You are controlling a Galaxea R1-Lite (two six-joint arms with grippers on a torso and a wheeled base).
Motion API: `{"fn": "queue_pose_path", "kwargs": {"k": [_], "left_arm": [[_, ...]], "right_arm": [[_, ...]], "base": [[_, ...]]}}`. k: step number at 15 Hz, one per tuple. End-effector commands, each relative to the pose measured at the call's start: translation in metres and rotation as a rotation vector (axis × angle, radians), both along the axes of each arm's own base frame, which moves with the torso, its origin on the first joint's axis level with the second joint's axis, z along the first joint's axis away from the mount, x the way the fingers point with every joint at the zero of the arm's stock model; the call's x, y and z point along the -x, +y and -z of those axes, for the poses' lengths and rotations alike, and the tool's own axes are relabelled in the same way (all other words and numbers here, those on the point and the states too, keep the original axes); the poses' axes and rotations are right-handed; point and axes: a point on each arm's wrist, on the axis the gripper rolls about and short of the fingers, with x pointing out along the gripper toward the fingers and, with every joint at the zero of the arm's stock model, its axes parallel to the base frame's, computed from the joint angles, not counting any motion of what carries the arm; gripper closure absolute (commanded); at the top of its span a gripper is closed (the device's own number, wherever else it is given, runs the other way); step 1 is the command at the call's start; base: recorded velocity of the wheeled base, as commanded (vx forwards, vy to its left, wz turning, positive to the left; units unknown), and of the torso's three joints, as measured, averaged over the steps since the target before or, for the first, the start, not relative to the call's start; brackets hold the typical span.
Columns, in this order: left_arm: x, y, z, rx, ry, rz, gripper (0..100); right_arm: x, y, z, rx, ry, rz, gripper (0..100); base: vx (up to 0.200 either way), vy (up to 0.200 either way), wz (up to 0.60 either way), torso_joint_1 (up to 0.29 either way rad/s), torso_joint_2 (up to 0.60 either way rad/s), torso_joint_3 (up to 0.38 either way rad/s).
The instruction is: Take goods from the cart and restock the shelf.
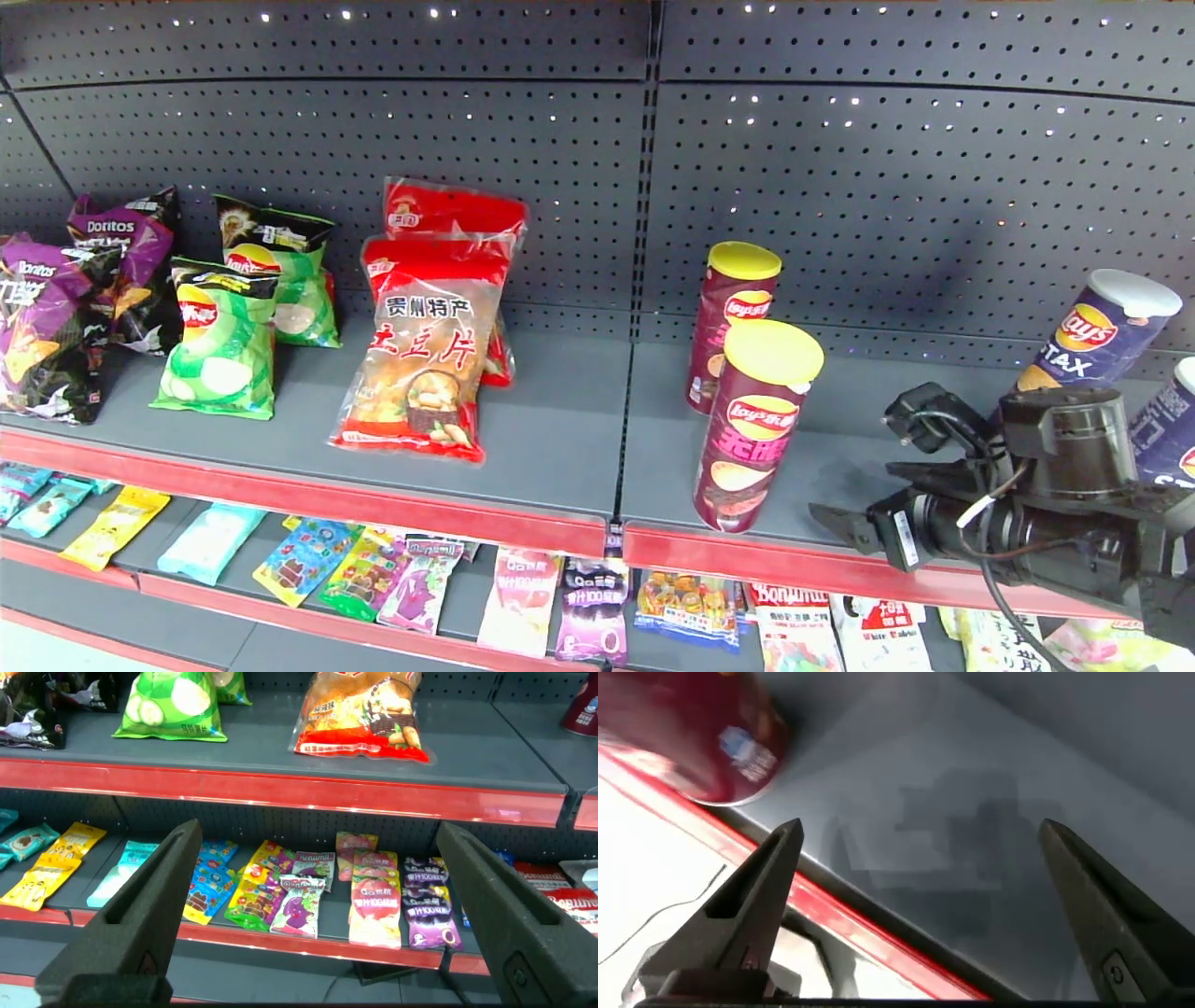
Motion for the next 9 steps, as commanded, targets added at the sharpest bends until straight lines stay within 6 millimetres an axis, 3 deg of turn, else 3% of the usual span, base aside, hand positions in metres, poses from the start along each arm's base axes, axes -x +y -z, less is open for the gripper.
{"fn": "queue_pose_path", "kwargs": {"k": [1, 9], "left_arm": [[0.0, 0.0, 0.0, -0.001, 0.001, 0.0, 0], [0.0, 0.0, 0.0, -0.001, 0.001, 0.0, 0]], "right_arm": [[-0.005, 0.007, 0.007, -0.007, 0.033, 0.012, 0], [-0.024, 0.019, 0.013, -0.034, 0.046, 0.076, 0]], "base": [[0.0, 0.0, 0.0, 0.0, 0.0, 0.0], [0.0, 0.0, 0.0, 0.0, 0.0, 0.0]]}}
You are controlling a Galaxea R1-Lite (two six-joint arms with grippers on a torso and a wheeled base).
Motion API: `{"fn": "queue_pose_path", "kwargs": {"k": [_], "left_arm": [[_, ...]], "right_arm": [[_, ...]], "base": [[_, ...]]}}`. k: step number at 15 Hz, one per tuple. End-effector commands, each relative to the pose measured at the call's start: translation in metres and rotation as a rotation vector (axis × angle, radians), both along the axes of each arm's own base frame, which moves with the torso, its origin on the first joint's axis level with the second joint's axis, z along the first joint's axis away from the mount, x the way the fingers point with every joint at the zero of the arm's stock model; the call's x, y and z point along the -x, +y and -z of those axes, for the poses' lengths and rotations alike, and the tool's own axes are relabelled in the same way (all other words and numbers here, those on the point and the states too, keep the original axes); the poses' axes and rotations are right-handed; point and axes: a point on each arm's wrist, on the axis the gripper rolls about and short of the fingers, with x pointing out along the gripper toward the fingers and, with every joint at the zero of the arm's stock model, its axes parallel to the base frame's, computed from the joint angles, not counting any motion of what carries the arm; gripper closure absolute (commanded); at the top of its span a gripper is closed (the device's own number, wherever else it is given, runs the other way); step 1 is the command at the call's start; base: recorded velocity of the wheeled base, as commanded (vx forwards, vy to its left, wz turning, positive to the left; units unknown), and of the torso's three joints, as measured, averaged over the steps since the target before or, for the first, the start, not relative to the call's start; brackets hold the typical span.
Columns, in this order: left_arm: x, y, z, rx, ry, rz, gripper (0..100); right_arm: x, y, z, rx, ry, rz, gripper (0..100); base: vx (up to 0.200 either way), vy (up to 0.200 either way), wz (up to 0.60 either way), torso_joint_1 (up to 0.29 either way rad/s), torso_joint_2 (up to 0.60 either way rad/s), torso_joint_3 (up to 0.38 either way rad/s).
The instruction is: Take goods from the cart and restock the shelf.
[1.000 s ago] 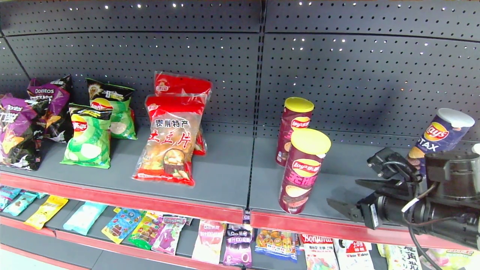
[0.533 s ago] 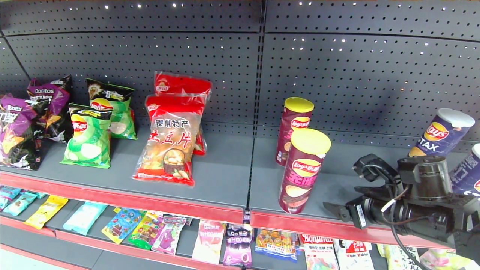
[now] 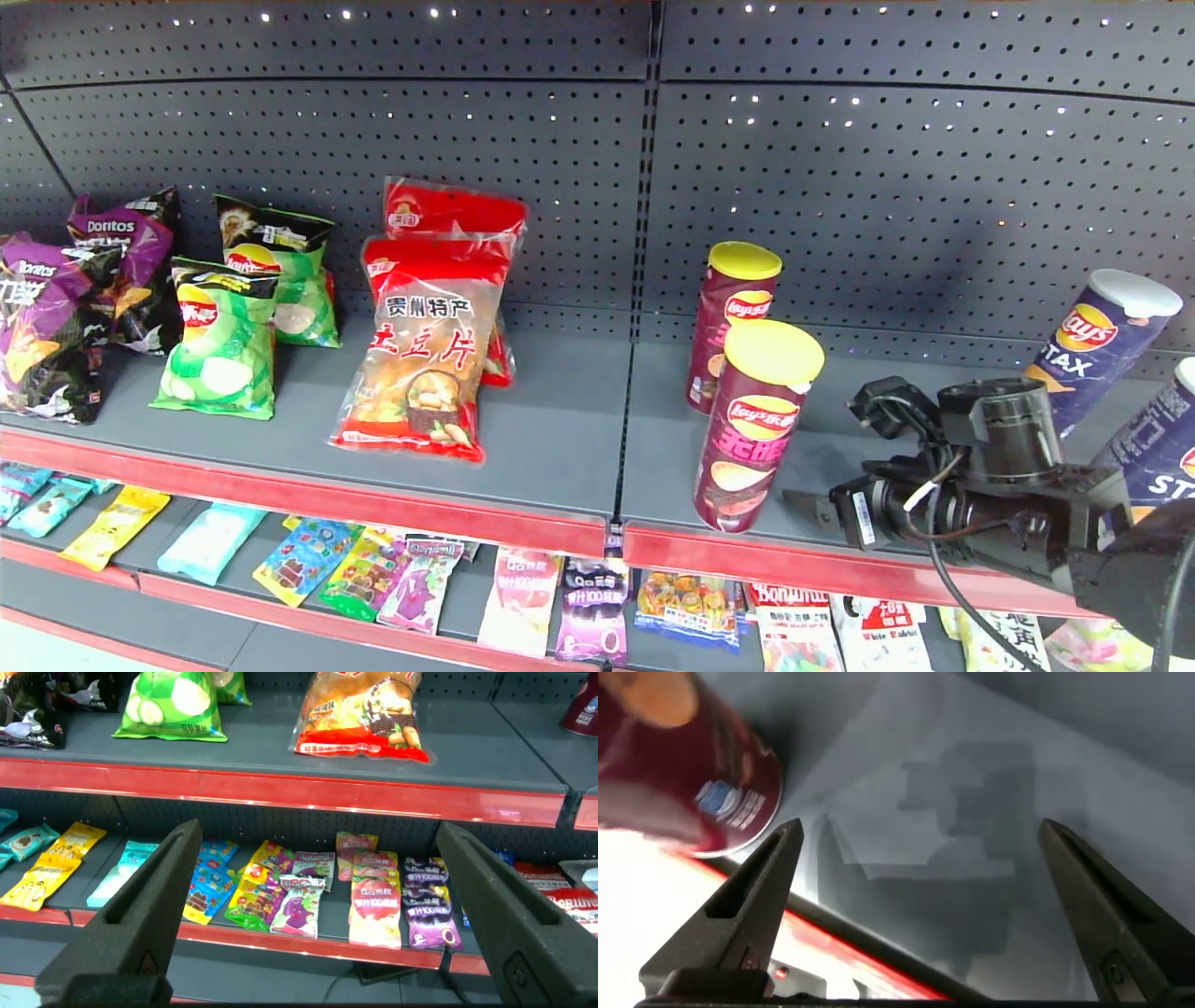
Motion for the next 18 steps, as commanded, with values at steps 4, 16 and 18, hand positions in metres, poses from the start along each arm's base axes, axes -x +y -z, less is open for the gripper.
{"fn": "queue_pose_path", "kwargs": {"k": [4, 16, 18], "left_arm": [[0.0, 0.0, 0.0, 0.001, 0.001, 0.0, 0], [0.0, 0.0, 0.0, 0.001, 0.001, 0.0, 0], [0.0, 0.0, 0.0, -0.001, 0.001, 0.0, 0]], "right_arm": [[-0.01, 0.011, 0.008, -0.013, 0.023, 0.012, 0], [-0.019, 0.024, 0.005, -0.019, -0.002, -0.011, 0], [-0.02, 0.025, 0.005, -0.02, -0.003, -0.011, 0]], "base": [[0.0, 0.0, 0.0, 0.0, 0.0, 0.0], [0.0, 0.0, 0.0, 0.0, 0.0, 0.0], [0.0, 0.0, 0.0, 0.0, 0.0, 0.0]]}}
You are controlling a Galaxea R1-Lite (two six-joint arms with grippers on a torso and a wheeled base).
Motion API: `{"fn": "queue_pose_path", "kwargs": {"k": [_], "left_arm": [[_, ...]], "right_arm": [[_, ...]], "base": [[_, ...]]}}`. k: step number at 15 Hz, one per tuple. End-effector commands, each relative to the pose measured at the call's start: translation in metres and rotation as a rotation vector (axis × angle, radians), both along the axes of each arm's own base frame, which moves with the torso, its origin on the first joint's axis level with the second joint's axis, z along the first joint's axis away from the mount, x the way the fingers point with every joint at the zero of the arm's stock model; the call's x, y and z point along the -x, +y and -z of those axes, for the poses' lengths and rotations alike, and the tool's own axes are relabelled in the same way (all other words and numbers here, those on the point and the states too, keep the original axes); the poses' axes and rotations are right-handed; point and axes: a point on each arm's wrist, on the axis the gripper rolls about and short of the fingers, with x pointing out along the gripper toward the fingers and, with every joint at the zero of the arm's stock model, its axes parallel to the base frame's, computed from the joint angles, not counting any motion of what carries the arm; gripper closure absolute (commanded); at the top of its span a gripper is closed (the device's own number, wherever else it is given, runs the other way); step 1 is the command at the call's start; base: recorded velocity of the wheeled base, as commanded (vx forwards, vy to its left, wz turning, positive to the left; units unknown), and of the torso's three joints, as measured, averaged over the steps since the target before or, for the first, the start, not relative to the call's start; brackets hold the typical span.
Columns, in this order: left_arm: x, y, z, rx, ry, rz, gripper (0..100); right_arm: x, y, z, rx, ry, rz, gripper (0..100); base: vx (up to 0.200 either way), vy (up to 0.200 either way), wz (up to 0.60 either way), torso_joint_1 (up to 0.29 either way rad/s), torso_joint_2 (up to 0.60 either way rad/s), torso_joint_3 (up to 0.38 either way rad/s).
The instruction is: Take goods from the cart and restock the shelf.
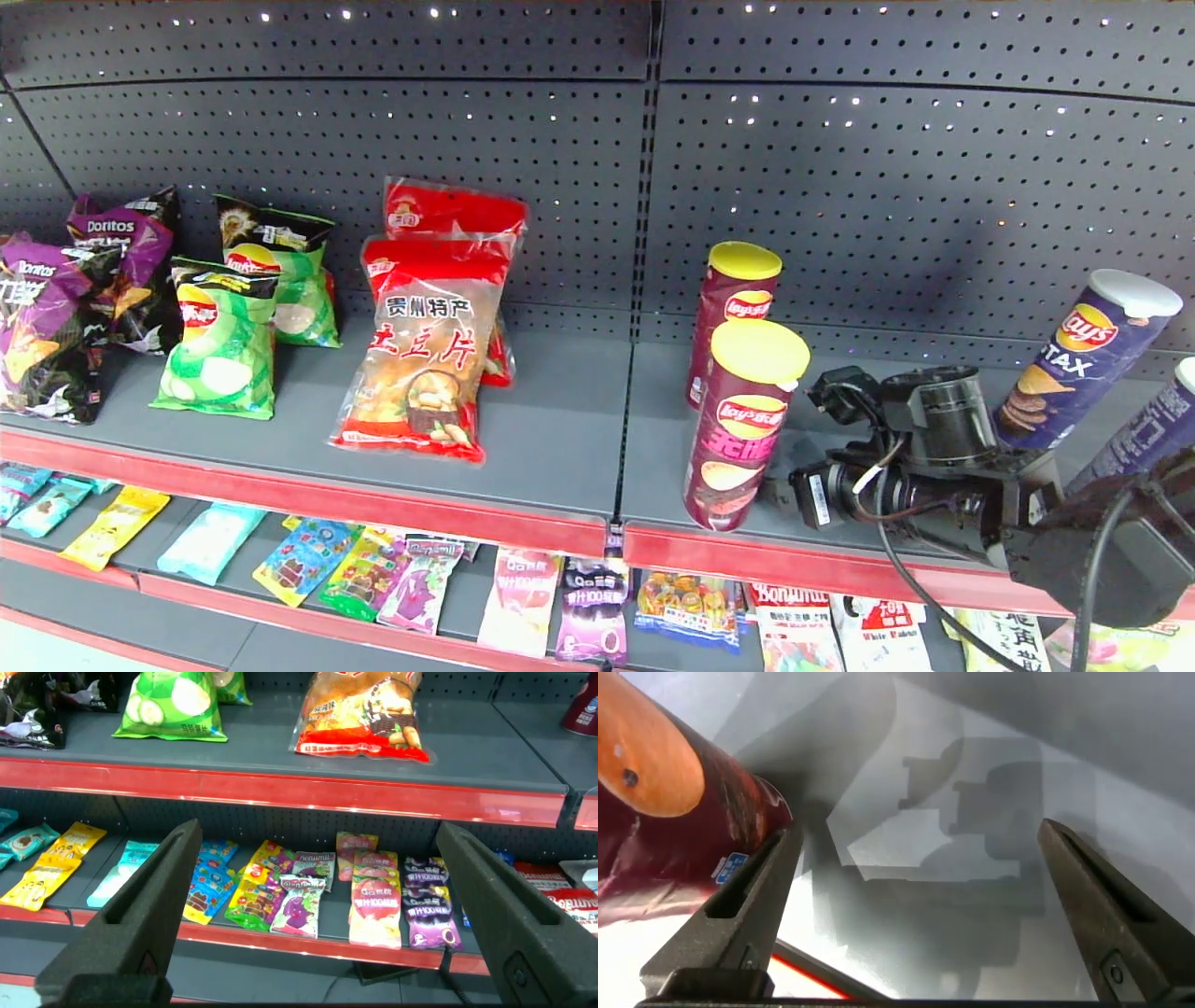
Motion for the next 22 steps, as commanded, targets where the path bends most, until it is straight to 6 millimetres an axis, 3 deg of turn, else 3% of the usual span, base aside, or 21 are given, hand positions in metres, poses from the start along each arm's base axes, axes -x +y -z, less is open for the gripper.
{"fn": "queue_pose_path", "kwargs": {"k": [1, 19, 22], "left_arm": [[0.0, 0.0, 0.0, 0.001, 0.002, 0.0, 0], [0.0, 0.0, 0.0, -0.001, 0.002, 0.0, 0], [0.0, 0.0, 0.0, 0.001, 0.002, 0.0, 0]], "right_arm": [[-0.001, 0.0, 0.001, 0.002, 0.003, 0.0, 0], [0.008, 0.004, -0.005, 0.005, -0.018, 0.002, 0], [0.02, -0.004, -0.013, -0.003, -0.036, 0.01, 0]], "base": [[0.0, 0.0, 0.0, 0.0, 0.0, 0.0], [0.0, 0.0, 0.0, 0.0, 0.0, 0.0], [0.0, 0.0, 0.0, 0.0, 0.0, 0.0]]}}
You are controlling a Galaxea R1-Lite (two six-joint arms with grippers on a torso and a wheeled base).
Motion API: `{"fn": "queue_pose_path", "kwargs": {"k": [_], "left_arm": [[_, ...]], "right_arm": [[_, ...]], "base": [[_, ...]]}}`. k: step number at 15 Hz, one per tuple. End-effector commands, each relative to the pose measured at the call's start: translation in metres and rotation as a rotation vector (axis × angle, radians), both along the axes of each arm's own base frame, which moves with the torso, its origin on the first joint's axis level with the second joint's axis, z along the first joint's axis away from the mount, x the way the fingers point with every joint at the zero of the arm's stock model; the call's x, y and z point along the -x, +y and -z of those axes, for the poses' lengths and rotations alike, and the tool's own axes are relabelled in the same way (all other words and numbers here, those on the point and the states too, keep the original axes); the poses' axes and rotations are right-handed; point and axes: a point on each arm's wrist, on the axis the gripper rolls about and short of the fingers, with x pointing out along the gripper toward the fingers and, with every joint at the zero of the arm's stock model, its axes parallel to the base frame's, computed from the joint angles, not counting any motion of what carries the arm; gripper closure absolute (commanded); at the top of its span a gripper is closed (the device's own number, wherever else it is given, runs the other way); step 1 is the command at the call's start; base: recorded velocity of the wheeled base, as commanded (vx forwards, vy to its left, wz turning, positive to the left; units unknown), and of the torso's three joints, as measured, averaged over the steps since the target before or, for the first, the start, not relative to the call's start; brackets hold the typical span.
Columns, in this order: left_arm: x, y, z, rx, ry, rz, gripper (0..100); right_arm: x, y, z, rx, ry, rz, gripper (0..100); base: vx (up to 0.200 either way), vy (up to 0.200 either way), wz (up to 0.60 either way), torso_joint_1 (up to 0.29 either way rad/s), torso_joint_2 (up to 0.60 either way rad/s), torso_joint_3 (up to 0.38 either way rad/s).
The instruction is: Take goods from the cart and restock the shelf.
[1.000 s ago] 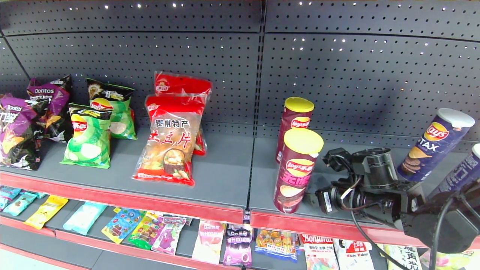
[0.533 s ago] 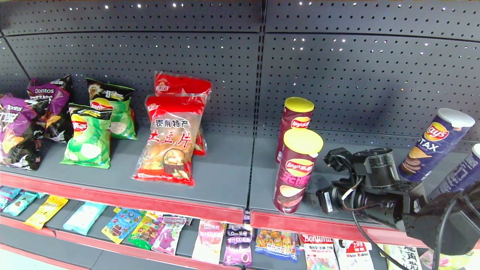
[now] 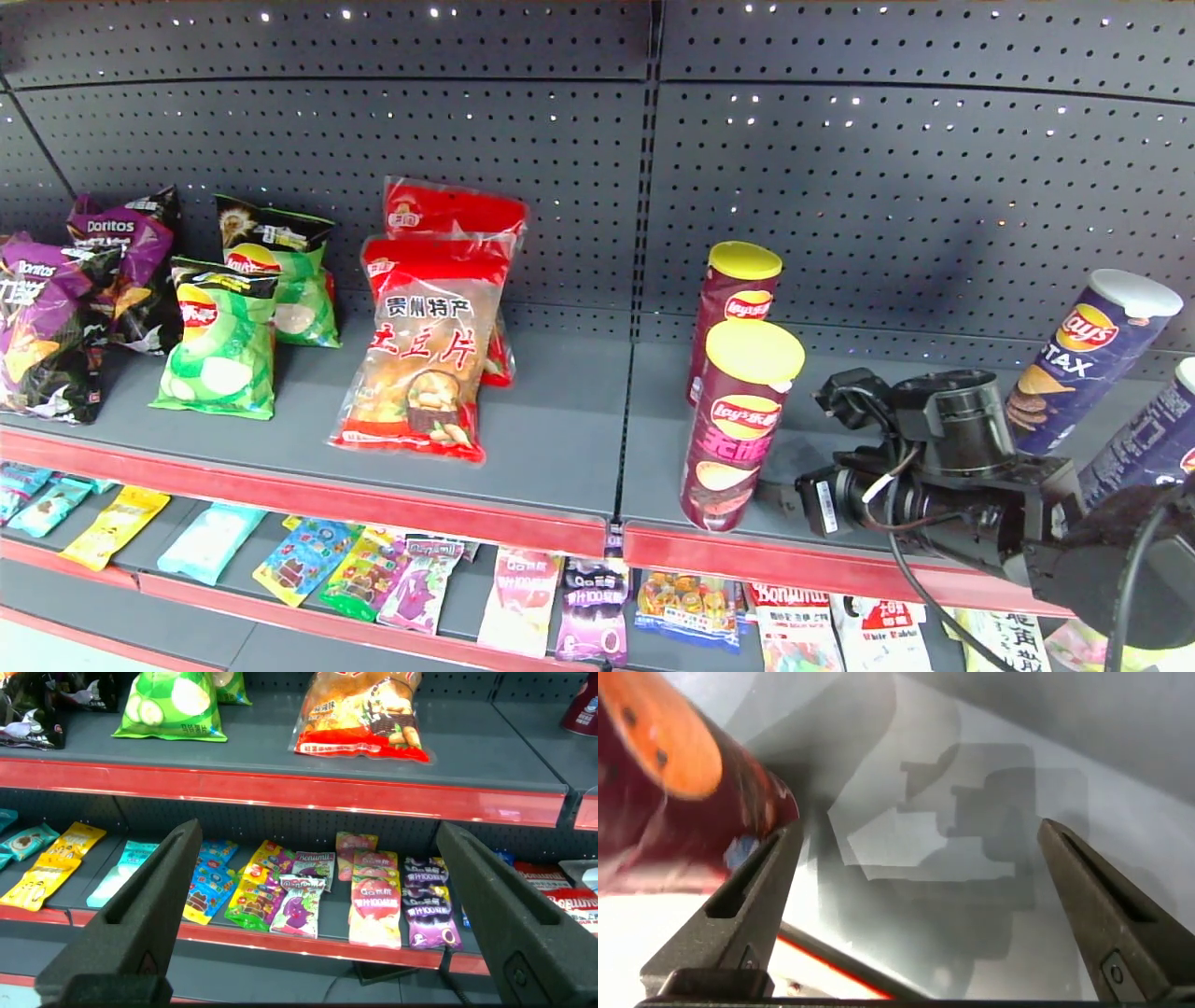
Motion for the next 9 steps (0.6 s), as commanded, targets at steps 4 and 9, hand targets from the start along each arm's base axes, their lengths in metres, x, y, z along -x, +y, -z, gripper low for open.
{"fn": "queue_pose_path", "kwargs": {"k": [4, 9], "left_arm": [[0.0, 0.0, 0.0, 0.001, 0.001, 0.0, 0], [0.0, 0.0, 0.0, 0.001, 0.001, 0.0, 0]], "right_arm": [[0.049, -0.025, -0.043, -0.063, -0.149, 0.01, 0], [0.131, -0.062, -0.074, -0.138, -0.188, -0.102, 0]], "base": [[0.0, 0.0, 0.0, 0.0, 0.0, 0.0], [0.0, 0.0, 0.0, 0.0, 0.0, 0.0]]}}
